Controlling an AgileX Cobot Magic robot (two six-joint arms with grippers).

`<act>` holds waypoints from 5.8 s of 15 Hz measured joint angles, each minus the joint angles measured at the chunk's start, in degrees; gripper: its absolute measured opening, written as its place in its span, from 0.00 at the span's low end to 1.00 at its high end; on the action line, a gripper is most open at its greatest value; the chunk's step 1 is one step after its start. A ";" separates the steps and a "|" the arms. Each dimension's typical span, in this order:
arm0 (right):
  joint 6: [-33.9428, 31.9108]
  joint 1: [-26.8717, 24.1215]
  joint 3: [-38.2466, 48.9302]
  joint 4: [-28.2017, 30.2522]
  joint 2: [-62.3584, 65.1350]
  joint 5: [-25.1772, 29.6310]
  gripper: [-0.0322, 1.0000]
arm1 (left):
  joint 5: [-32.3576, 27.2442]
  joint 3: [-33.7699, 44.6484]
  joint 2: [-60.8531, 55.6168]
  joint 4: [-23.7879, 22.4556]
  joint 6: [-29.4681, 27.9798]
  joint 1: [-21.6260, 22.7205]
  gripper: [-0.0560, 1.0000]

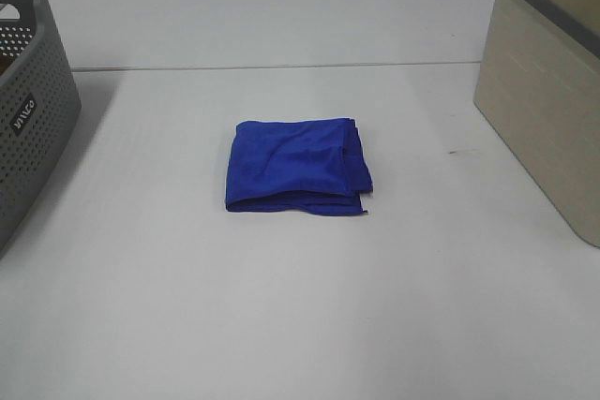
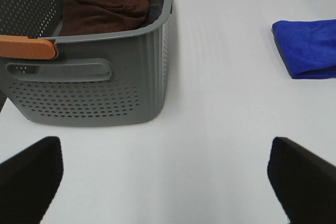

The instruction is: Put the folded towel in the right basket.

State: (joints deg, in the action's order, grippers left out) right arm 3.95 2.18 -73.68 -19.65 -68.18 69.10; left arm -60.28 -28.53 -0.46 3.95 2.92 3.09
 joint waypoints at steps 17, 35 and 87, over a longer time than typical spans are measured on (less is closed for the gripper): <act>5.90 12.09 -22.46 -14.09 -62.91 -20.51 0.95 | 0.00 0.00 0.00 0.00 0.00 0.00 0.99; 8.71 20.34 -24.98 -36.55 -73.91 -24.41 0.17 | 0.00 0.00 0.00 -0.23 0.00 0.00 0.99; -3.61 -2.64 -48.36 3.90 -32.66 0.97 0.97 | 0.00 0.00 0.00 -0.40 0.00 0.00 0.99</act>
State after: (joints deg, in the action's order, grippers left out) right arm 0.34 -0.46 -122.04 -15.76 -100.84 70.07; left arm -60.28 -28.53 -0.46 3.55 2.92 3.09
